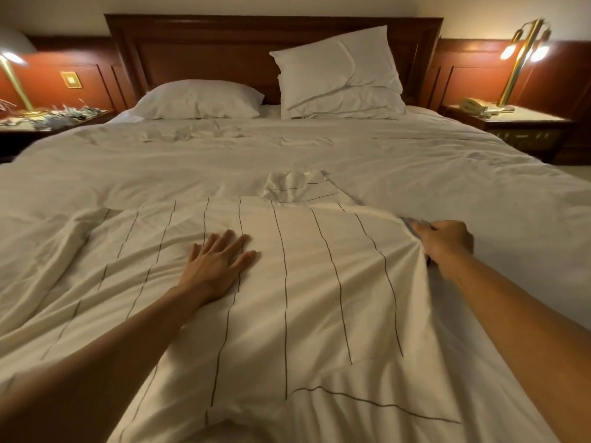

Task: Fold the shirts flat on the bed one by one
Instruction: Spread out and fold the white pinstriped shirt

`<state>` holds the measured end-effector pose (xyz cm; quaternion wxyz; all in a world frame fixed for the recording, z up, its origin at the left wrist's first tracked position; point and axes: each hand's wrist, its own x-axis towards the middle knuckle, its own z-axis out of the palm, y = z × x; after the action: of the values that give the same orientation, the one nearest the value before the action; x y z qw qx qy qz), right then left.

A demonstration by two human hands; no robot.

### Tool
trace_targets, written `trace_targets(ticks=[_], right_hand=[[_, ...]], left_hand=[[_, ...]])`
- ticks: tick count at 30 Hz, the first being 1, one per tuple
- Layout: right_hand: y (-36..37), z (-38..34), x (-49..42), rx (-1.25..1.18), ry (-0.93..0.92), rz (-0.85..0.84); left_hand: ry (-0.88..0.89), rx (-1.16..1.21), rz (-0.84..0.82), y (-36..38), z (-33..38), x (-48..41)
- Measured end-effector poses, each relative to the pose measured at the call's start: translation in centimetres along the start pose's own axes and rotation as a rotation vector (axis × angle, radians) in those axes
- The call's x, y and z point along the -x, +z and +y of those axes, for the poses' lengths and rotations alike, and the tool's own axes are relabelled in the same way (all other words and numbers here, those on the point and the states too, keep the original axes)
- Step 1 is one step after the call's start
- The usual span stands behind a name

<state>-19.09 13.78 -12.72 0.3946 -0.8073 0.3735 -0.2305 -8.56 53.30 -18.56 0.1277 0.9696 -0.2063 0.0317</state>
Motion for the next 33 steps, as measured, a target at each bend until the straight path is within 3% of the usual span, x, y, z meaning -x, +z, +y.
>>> trace_targets(ticks=[3,9,15,23,26,28,31,33], right_hand=[[0.7,2.2,1.5,0.071,0.034,-0.129],[0.0,3.5,8.3,-0.216,0.038,0.030],[-2.9,3.8,16.7,-0.126,-0.038,-0.271],[-8.5,4.0,22.0,0.382,-0.163,-0.409],[-9.7,2.4,24.8,0.692,-0.347,-0.249],[-9.7,1.3,27.6,0.550,-0.585,-0.148],[-9.0,0.5,32.1,0.296,-0.788,-0.308],[-7.8,0.8,34.4,0.422,-0.880,-0.405]], left_hand=[[-0.012,0.012,0.041,0.9,-0.2,0.5],[-0.073,-0.002,-0.038,0.7,-0.6,3.2],[-0.097,0.028,-0.085,-1.1,-0.8,10.6],[-0.094,0.002,-0.163,-4.9,-5.2,20.0],[-0.096,-0.082,-0.145,-6.9,-7.7,22.9],[-0.208,-0.112,-0.091,-8.5,-9.2,24.5],[-0.420,-0.199,-0.075,-10.4,-11.9,26.5],[-0.562,-0.209,-0.079,-11.6,-13.5,27.7]])
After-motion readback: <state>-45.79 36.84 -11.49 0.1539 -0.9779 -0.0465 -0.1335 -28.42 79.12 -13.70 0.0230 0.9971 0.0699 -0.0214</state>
